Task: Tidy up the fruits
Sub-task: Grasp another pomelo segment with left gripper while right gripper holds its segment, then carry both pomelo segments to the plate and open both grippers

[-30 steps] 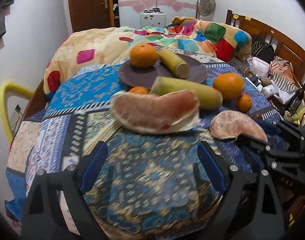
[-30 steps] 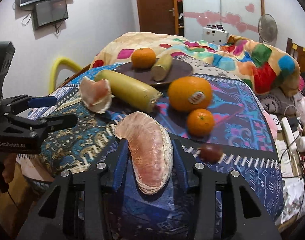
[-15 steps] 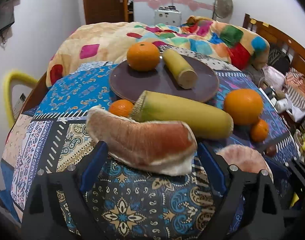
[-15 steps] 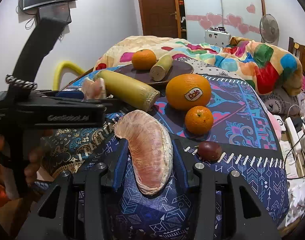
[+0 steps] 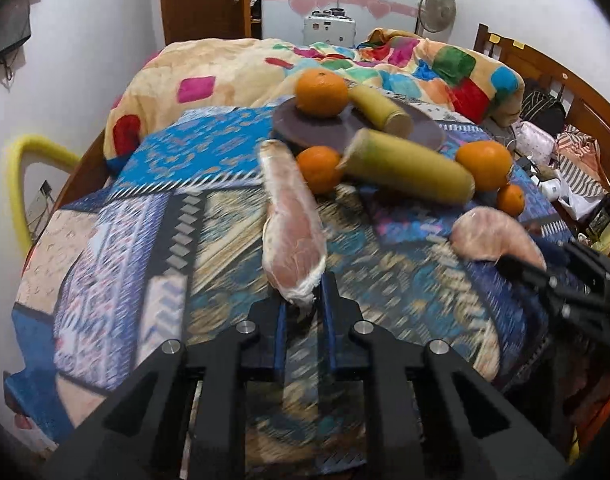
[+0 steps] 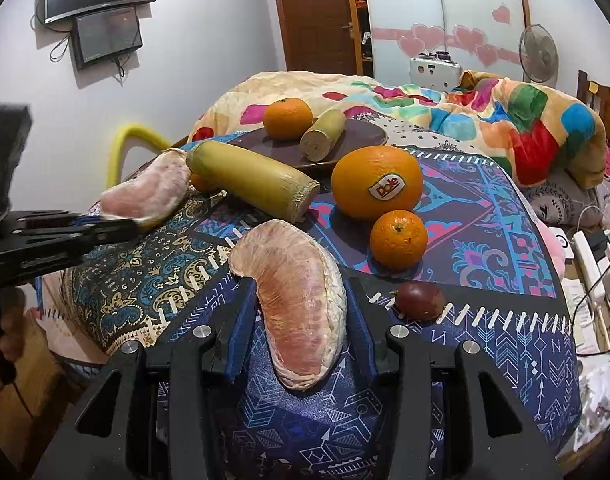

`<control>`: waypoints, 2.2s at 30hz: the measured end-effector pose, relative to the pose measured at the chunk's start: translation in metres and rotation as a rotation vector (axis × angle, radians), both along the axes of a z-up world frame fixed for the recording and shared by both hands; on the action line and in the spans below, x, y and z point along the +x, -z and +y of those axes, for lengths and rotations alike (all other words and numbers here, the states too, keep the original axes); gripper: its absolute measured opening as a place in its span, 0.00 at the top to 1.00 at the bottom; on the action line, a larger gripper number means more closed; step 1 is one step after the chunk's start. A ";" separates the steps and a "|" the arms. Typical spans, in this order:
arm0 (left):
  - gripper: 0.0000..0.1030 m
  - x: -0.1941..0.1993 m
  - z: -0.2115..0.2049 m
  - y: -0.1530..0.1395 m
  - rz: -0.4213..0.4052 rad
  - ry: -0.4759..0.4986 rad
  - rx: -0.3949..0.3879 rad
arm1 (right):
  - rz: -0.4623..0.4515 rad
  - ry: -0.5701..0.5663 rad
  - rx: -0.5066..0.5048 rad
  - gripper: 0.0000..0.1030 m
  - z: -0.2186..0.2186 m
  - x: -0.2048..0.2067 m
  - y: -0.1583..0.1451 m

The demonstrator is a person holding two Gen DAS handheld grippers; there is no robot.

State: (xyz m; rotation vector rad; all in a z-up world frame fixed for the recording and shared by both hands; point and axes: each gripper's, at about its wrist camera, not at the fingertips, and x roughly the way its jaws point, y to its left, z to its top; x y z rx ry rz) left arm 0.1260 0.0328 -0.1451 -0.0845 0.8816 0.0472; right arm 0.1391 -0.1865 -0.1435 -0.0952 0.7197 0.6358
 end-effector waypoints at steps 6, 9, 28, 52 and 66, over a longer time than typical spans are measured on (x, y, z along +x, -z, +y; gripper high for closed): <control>0.85 -0.022 0.026 0.001 0.030 0.021 -0.063 | 0.010 -0.003 -0.026 0.58 0.003 0.001 -0.002; 0.72 -0.024 0.030 0.004 0.054 0.015 -0.008 | 0.009 -0.007 -0.043 0.58 0.005 0.003 -0.003; 0.38 -0.011 0.061 -0.010 0.022 0.001 0.067 | 0.004 -0.033 -0.070 0.61 0.017 0.009 -0.006; 0.52 0.044 0.057 0.008 0.060 0.094 0.025 | -0.090 0.077 0.011 0.61 0.001 0.039 -0.056; 0.52 0.052 0.040 -0.050 -0.109 0.093 0.089 | -0.152 0.116 0.043 0.61 -0.003 0.049 -0.081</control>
